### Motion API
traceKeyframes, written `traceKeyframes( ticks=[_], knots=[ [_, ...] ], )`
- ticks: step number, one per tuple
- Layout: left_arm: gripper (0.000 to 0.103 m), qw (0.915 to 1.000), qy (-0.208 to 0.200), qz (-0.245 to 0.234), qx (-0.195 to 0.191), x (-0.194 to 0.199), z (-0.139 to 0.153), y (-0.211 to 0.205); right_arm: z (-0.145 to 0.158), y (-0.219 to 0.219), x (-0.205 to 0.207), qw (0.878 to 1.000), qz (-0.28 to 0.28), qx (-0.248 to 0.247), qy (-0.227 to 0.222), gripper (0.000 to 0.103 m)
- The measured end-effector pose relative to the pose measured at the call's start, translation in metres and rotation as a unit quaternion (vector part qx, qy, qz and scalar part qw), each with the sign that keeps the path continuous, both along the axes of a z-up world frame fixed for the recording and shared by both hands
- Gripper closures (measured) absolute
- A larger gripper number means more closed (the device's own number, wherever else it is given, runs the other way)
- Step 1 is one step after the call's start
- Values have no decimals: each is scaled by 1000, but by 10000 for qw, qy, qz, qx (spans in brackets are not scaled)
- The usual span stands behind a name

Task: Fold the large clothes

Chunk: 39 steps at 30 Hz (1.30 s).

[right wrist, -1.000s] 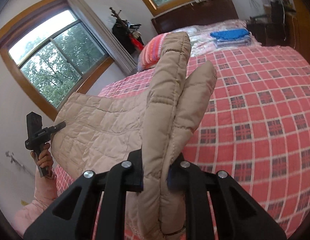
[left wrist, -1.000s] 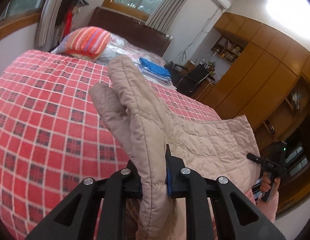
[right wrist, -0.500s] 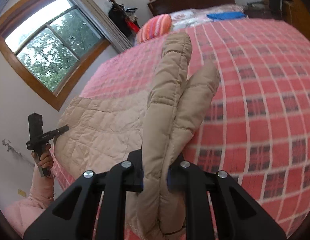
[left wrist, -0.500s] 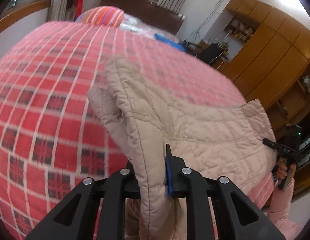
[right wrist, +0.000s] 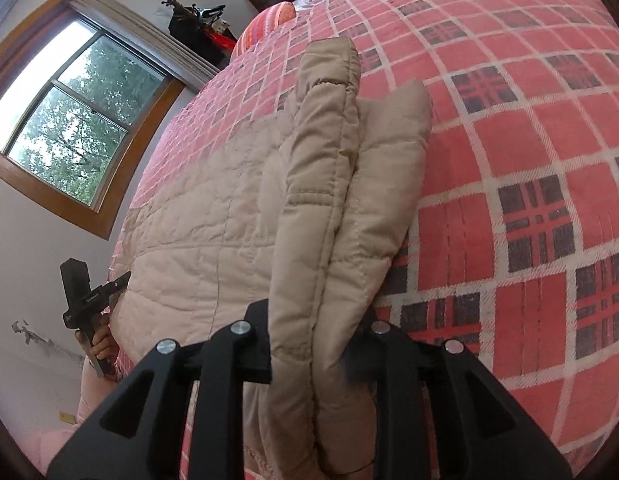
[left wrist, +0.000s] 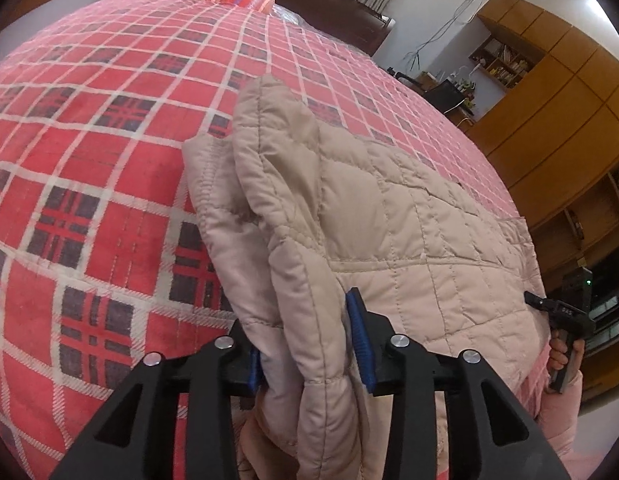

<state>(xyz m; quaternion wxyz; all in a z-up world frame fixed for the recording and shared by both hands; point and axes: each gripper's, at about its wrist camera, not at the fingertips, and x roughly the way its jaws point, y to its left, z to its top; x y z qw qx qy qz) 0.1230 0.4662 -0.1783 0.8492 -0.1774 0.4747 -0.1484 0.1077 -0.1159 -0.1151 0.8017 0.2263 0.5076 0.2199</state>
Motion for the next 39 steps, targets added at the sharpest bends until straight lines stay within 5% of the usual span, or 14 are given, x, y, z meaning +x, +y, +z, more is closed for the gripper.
traceKeyframes(
  ticks=[4, 16, 22, 28, 33, 39],
  knots=[
    [52, 9997, 19, 129, 187, -7, 14, 2, 10, -10, -5, 9999, -137, -53, 20, 58],
    [37, 9903, -441, 644, 1151, -15, 85, 10, 73, -32, 10, 9948, -616, -559, -595, 49],
    [33, 9904, -379, 585, 1193, 33, 86, 5, 77, -11, 41, 9922, -395, -1033, -574, 49],
    [34, 9853, 52, 708, 1555, 74, 58, -6, 56, -1, 84, 9915, -329, -1245, -199, 49],
    [55, 9845, 345, 700, 1570, 85, 42, -13, 44, 8, 100, 9933, -190, -1133, 148, 90],
    [62, 9804, 279, 666, 1834, 88, 42, -20, 58, 2, 102, 9963, -267, -811, -53, 94]
  ],
)
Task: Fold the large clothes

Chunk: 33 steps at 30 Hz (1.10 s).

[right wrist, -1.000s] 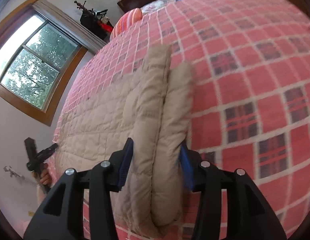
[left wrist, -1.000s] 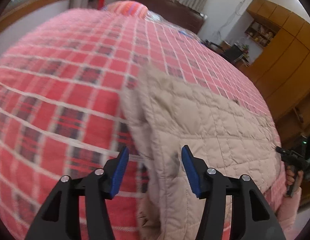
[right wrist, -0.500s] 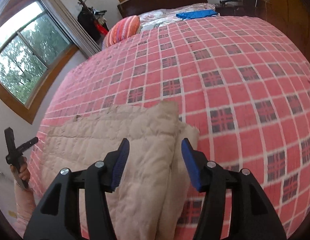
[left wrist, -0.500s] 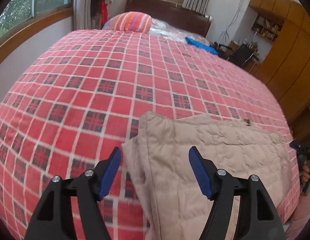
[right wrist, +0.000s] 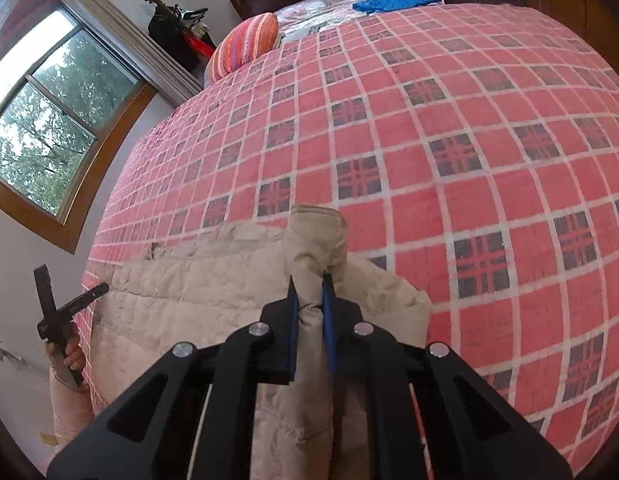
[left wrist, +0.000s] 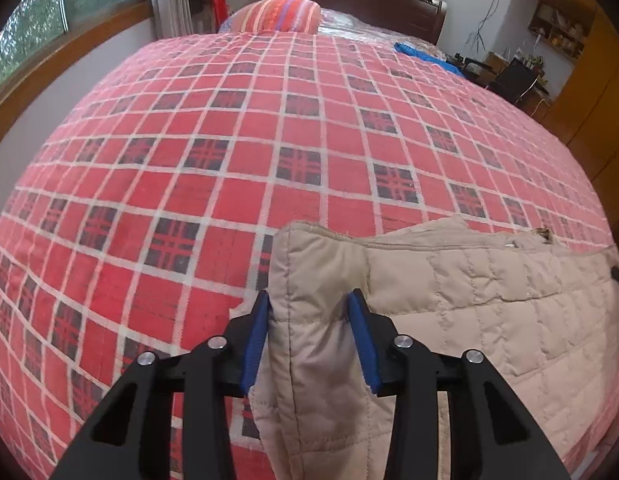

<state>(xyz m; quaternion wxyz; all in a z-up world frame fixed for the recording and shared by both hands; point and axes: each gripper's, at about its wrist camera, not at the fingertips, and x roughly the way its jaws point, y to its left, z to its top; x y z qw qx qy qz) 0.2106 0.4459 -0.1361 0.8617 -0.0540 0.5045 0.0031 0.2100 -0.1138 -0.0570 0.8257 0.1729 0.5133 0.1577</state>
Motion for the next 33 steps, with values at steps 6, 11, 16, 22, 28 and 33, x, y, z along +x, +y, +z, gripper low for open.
traceKeyframes(
  ticks=[6, 11, 16, 22, 28, 33],
  knots=[
    [60, 9997, 220, 38, -87, 10, -19, 4, -32, 1, 8, 9990, -74, -144, 414, 93],
    [56, 9998, 180, 31, 2, 5, -5, 5, -22, -7, -6, 9994, -148, -105, 310, 83],
    [39, 9998, -212, 24, 29, -8, 44, -8, 14, -19, -43, 9995, -186, -264, 38, 55],
    [30, 9944, 28, -919, -513, -8, 85, -87, 34, -32, -98, 9997, -83, -239, 21, 46],
    [19, 9725, 535, -2107, -837, -3, 90, -211, 11, -30, -141, 9992, 74, -88, 393, 45],
    [17, 9508, 931, -2867, -714, -1, 81, -313, -11, -26, -165, 9982, 52, 42, 600, 42]
  ],
)
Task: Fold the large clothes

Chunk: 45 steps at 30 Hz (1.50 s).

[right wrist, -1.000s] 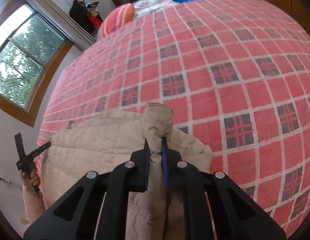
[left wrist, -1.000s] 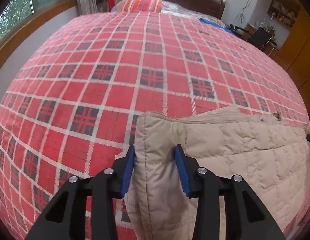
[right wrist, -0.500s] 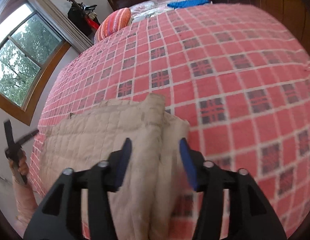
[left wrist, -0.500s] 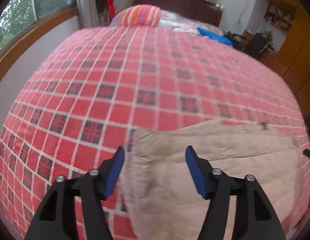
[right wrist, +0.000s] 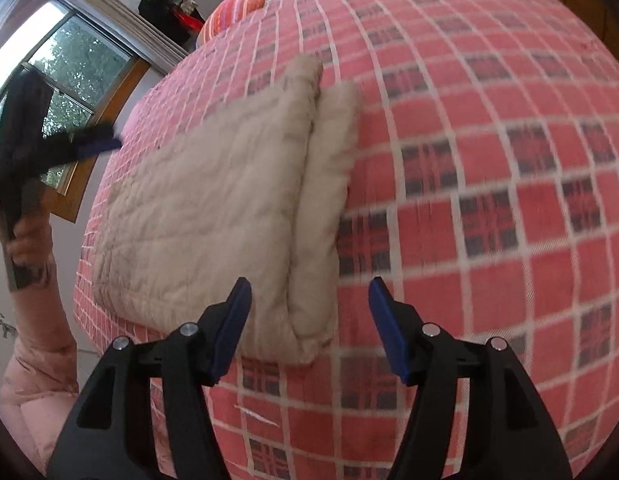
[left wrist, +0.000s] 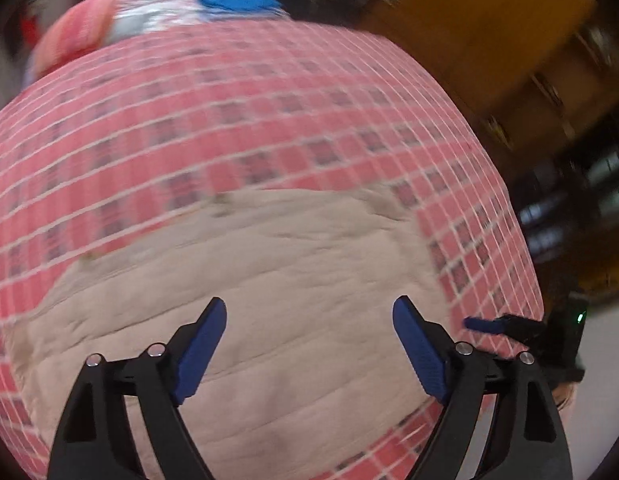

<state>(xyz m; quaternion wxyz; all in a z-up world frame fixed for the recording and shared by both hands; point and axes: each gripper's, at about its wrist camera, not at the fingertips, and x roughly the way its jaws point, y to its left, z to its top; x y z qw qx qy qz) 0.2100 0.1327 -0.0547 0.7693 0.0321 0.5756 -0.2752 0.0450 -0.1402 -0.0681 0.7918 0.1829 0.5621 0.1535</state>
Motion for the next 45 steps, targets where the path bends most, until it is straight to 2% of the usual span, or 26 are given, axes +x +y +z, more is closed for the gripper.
traceKeyframes(
  ticks=[3, 5, 8, 10, 15, 21, 27, 29, 30, 32, 33, 35, 38, 42, 45],
  knots=[
    [17, 9993, 136, -308, 190, 8, -8, -50, -9, 3, -7, 9999, 4, 133, 59, 42],
    [17, 9974, 159, -504, 483, 15, -16, -87, -12, 6, -9, 9997, 39, 238, 72, 38],
    [17, 9936, 290, -684, 853, 26, -34, -122, -17, 15, -9, 9995, 94, 295, 102, 36],
    [17, 9912, 517, -756, 951, 32, -46, -139, -21, 17, -9, 9992, 97, 354, 145, 36],
    [17, 9857, 989, -657, 1192, 42, -79, -166, -29, 18, -14, 9986, 53, 487, 188, 36],
    [17, 9771, 1210, -538, 1665, 52, -100, -177, -35, 22, -16, 9981, 157, 569, 196, 36],
    [19, 9666, 1441, -425, 2078, 59, -112, -180, -42, 44, -16, 9976, 183, 628, 206, 49],
    [34, 9627, 1386, -424, 2284, 59, -115, -180, -40, 48, -17, 9981, 189, 565, 140, 62],
    [37, 9625, 1359, -446, 2306, 58, -114, -179, -38, 50, -19, 9981, 208, 565, 92, 65],
    [54, 9648, 1327, -488, 2217, 55, -109, -176, -32, 54, -21, 9985, 256, 479, -33, 74],
    [58, 9661, 1322, -490, 2161, 54, -106, -175, -29, 57, -22, 9987, 273, 426, -81, 75],
    [72, 9708, 1315, -463, 1951, 52, -95, -166, -21, 65, -23, 9989, 298, 304, -189, 79],
    [82, 9767, 1300, -404, 1658, 50, -81, -150, -9, 75, -26, 9988, 318, 205, -323, 83],
    [86, 9836, 1345, -296, 1160, 51, -60, -121, 5, 86, -29, 9983, 323, 108, -481, 84],
    [87, 9892, 1215, -259, 784, 50, -35, -97, 25, 95, -29, 9967, 401, 60, -696, 85]
  ],
)
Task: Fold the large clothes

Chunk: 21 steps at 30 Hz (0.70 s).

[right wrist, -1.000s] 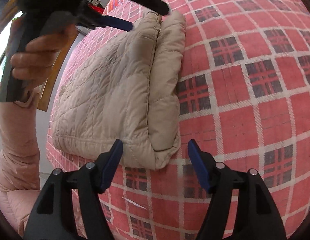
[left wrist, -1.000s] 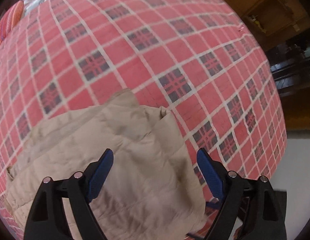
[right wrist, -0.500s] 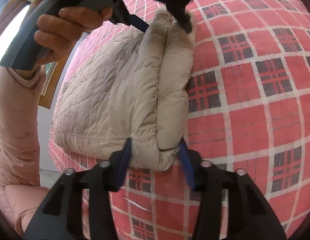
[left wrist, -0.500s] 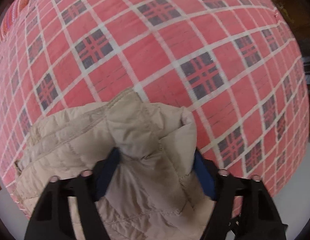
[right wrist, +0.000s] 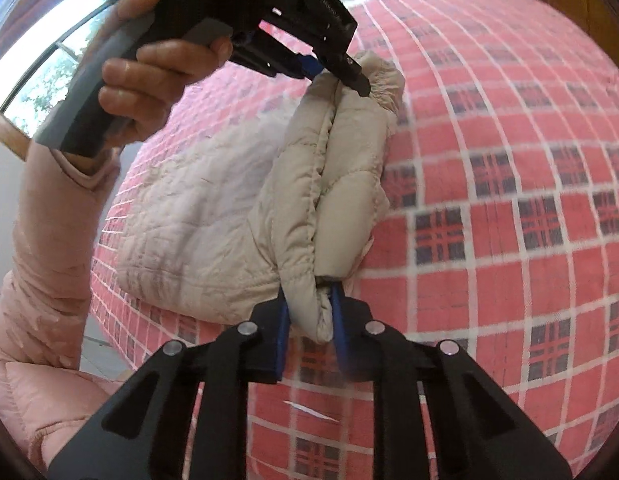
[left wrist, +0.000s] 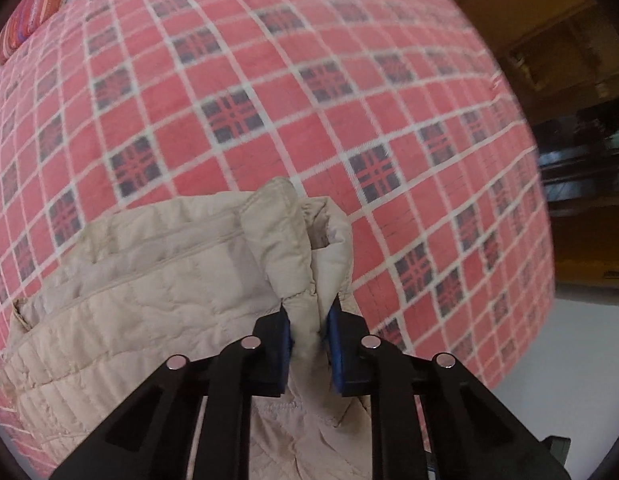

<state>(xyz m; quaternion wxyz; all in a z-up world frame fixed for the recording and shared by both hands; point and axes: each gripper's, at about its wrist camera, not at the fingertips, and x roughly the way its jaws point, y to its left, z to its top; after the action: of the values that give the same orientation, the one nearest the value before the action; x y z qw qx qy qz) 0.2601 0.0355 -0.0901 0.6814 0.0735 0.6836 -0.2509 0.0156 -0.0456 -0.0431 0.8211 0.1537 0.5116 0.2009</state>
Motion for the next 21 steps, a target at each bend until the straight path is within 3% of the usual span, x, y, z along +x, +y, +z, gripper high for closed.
traceKeyframes(
  ticks=[7, 11, 16, 21],
  knots=[
    [88, 9958, -425, 315, -748, 2, 72, 66, 58, 41, 0, 9965, 526, -131, -642, 86],
    [88, 9912, -749, 570, -926, -3, 98, 113, 82, 70, 5, 9912, 985, -141, -879, 86],
    [88, 9850, -935, 995, -1059, -9, 109, 184, 97, 119, 15, 9823, 1616, -136, -939, 86],
    [88, 9761, -999, 1485, -1234, -17, 98, 262, 97, 175, 26, 9702, 2268, -138, -840, 86]
  ],
)
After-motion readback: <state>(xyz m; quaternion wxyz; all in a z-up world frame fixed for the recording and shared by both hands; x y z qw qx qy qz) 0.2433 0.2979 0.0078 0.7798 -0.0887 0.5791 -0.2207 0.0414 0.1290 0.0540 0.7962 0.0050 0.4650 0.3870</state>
